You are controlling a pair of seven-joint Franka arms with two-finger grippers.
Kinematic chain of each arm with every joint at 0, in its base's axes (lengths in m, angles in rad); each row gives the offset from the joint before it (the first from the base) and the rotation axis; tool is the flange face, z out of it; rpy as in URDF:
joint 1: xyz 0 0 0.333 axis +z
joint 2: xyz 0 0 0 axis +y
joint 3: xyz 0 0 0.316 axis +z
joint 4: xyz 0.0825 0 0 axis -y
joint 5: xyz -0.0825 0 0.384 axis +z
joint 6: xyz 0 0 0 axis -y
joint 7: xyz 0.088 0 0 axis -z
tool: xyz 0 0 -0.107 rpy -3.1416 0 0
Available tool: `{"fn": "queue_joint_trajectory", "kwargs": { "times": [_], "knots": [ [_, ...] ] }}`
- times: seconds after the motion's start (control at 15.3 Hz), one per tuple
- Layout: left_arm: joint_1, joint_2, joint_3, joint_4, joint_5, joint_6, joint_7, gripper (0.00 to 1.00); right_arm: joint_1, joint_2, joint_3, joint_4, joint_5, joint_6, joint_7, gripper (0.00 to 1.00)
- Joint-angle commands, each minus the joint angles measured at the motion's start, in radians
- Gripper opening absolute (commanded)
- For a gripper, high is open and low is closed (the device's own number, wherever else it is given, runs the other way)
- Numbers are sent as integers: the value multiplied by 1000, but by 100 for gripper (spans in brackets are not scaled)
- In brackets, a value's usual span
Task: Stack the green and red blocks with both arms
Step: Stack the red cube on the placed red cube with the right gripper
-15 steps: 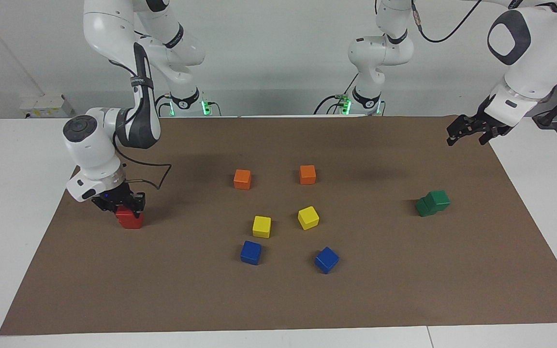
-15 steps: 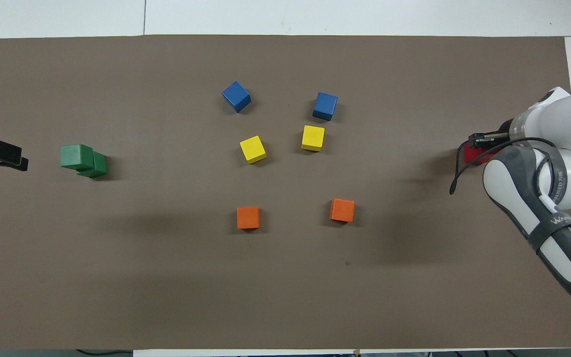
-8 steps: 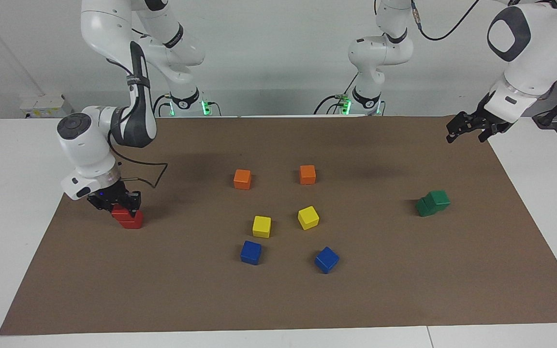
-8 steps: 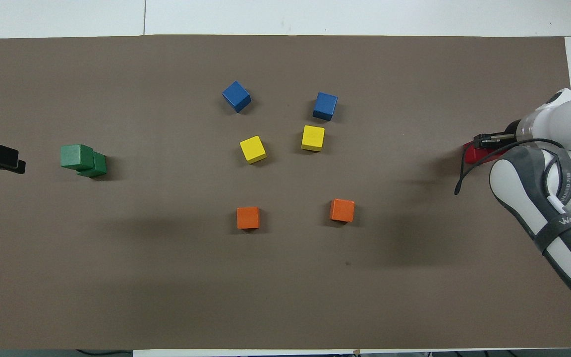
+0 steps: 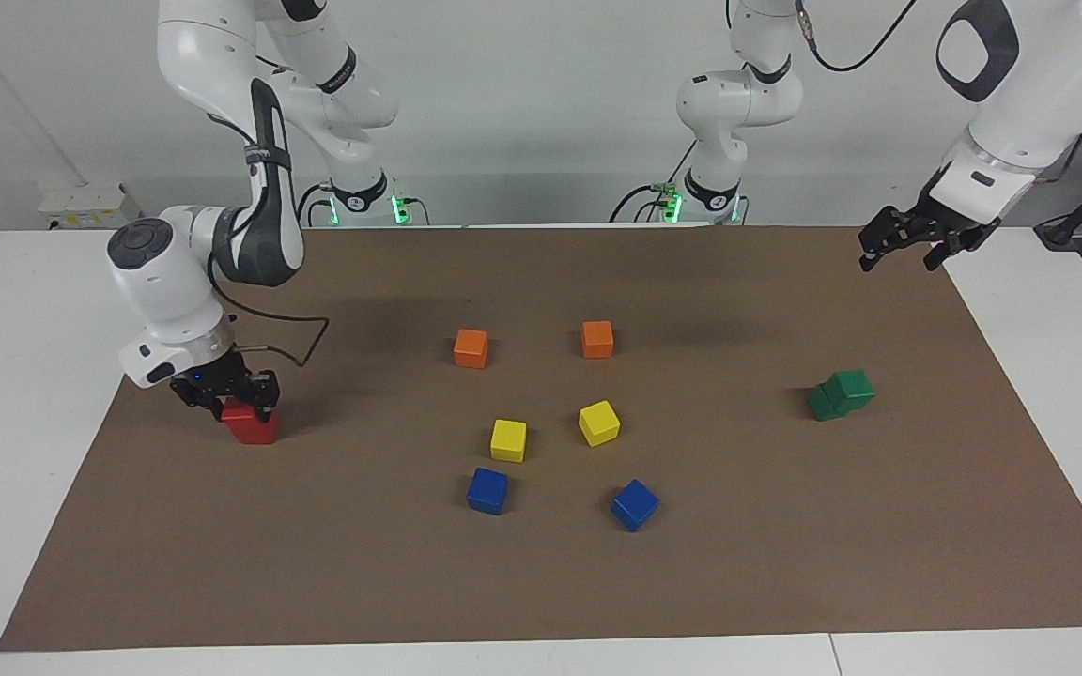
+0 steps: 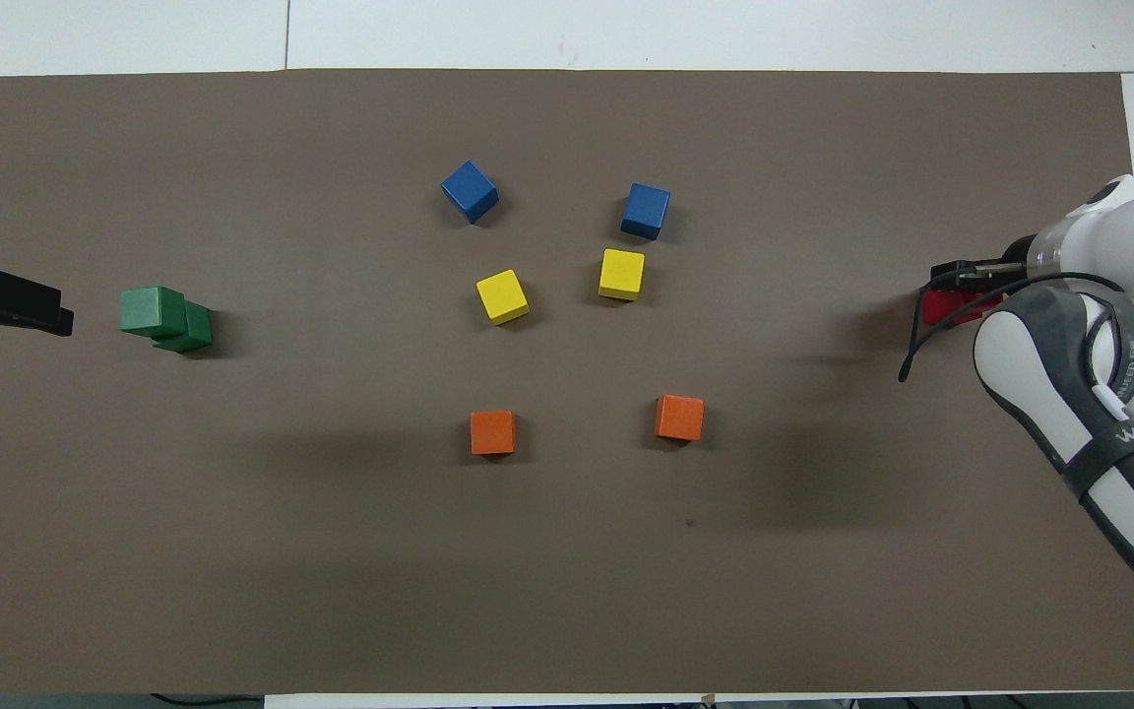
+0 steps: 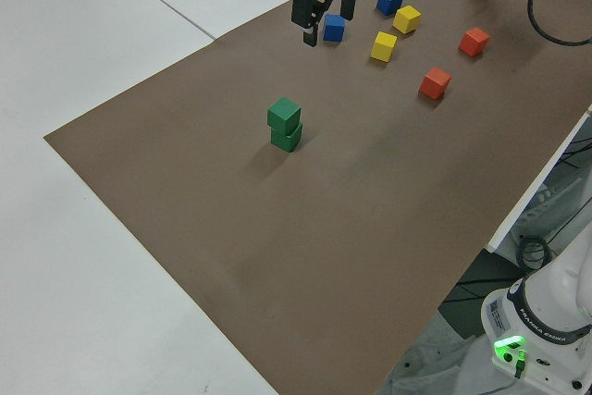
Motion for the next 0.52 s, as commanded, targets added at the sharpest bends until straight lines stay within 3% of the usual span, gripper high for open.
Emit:
{"fn": "queue_joint_trajectory", "kwargs": {
  "times": [0.0,0.2,0.46],
  "knots": [
    [15,-4,-22,2,18,7,-10,100,-14,-21,10,-17,21,16,-33,100],
    [17,-10,-22,-17,18,49,-6,100,12,-33,12,59,21,-74,-27,100],
    [18,-13,-20,-35,18,70,-7,100,47,-93,12,251,21,-430,-27,100]
  ]
}}
